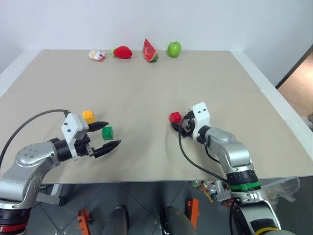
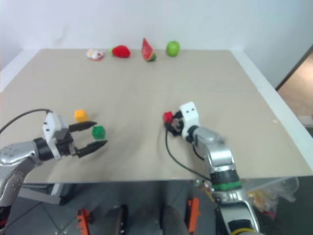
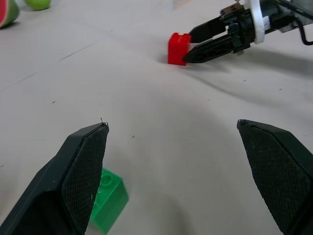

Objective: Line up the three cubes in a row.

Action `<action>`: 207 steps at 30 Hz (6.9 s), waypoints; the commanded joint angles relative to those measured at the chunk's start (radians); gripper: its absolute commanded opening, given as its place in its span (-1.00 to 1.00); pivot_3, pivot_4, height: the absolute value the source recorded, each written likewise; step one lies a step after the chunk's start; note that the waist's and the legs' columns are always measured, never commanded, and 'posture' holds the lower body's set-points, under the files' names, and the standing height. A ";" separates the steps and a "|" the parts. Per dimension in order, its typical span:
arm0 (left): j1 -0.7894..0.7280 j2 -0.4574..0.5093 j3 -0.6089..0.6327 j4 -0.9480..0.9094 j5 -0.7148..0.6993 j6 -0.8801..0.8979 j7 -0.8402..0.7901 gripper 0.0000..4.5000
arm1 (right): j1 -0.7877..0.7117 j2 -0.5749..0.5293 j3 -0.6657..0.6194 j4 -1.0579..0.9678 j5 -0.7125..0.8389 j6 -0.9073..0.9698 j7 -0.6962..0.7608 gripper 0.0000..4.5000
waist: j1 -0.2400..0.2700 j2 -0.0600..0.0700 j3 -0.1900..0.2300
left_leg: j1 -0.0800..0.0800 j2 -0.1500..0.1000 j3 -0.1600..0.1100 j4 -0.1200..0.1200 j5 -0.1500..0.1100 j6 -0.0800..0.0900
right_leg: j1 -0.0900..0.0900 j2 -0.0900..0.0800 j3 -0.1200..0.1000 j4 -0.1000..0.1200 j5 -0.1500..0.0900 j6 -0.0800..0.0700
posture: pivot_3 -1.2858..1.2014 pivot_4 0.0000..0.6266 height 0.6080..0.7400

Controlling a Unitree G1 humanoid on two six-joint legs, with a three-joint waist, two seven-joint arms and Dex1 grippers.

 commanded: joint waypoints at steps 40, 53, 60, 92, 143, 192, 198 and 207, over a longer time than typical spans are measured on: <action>0.031 0.002 0.098 -0.052 -0.146 0.082 0.015 0.97 | -0.253 -0.220 0.142 0.591 0.015 -0.574 1.128 -0.46 | -0.020 0.000 0.000 | 0.006 0.000 0.002 0.001 0.000 0.000 | 0.002 0.004 0.007 0.002 0.003 -0.001 | 0.03 -0.52 1.00; 0.037 0.012 0.120 -0.062 -0.172 0.109 0.027 0.97 | -0.231 -0.212 0.153 0.634 -0.056 -0.719 1.102 -0.46 | -0.020 0.000 0.000 | 0.007 0.001 0.002 0.001 0.000 0.000 | 0.002 0.004 0.008 0.002 0.003 -0.001 | 0.03 -0.52 1.00; 0.058 0.029 0.136 -0.009 -0.140 0.091 0.018 0.97 | -0.230 -0.219 0.145 0.608 -0.072 -0.714 1.073 0.70 | -0.022 0.000 0.000 | 0.008 0.001 0.002 0.001 0.000 0.000 | 0.003 0.004 0.009 0.002 0.004 -0.001 | 0.03 -0.52 1.00; -0.222 0.049 -0.051 0.680 0.196 -0.235 -0.229 0.97 | -0.040 -0.286 -0.028 -0.298 0.368 -0.163 0.830 0.70 | 0.001 -0.001 0.000 | 0.006 0.003 0.013 0.001 -0.001 -0.003 | -0.004 0.002 0.011 0.003 0.004 -0.002 | 0.03 -0.52 1.00; -0.695 -0.225 -0.453 0.996 0.487 -0.431 -0.517 -0.41 | 0.042 -0.364 -0.079 -0.347 0.407 -0.142 0.738 0.72 | 0.002 -0.002 -0.001 | -0.002 0.003 0.012 0.016 -0.001 -0.002 | -0.005 0.006 0.017 0.004 0.011 0.006 | 0.03 -0.52 1.00; -0.911 -0.341 -0.487 1.260 0.609 -0.566 -0.659 -0.41 | 0.122 -0.441 -0.105 -0.270 0.321 -0.218 0.742 0.72 | 0.000 -0.001 -0.001 | -0.008 -0.002 0.010 0.021 -0.007 0.011 | -0.002 0.005 0.022 0.003 0.005 0.013 | 0.03 -0.52 1.00; -0.891 -0.329 -0.497 1.251 0.618 -0.568 -0.668 -0.41 | 0.138 -0.465 -0.112 -0.244 0.303 -0.233 0.763 0.72 | -0.001 -0.001 -0.001 | -0.007 -0.002 0.011 0.021 -0.007 0.011 | -0.001 0.005 0.022 0.003 0.005 0.013 | 0.03 -0.52 1.00; -0.902 -0.333 -0.490 1.261 0.623 -0.558 -0.651 -0.41 | 0.122 -0.450 -0.101 -0.236 0.302 -0.240 0.754 0.72 | -0.002 -0.001 -0.001 | -0.006 -0.002 0.011 0.021 -0.007 0.011 | -0.001 0.006 0.022 0.004 0.005 0.013 | 0.03 -0.52 1.00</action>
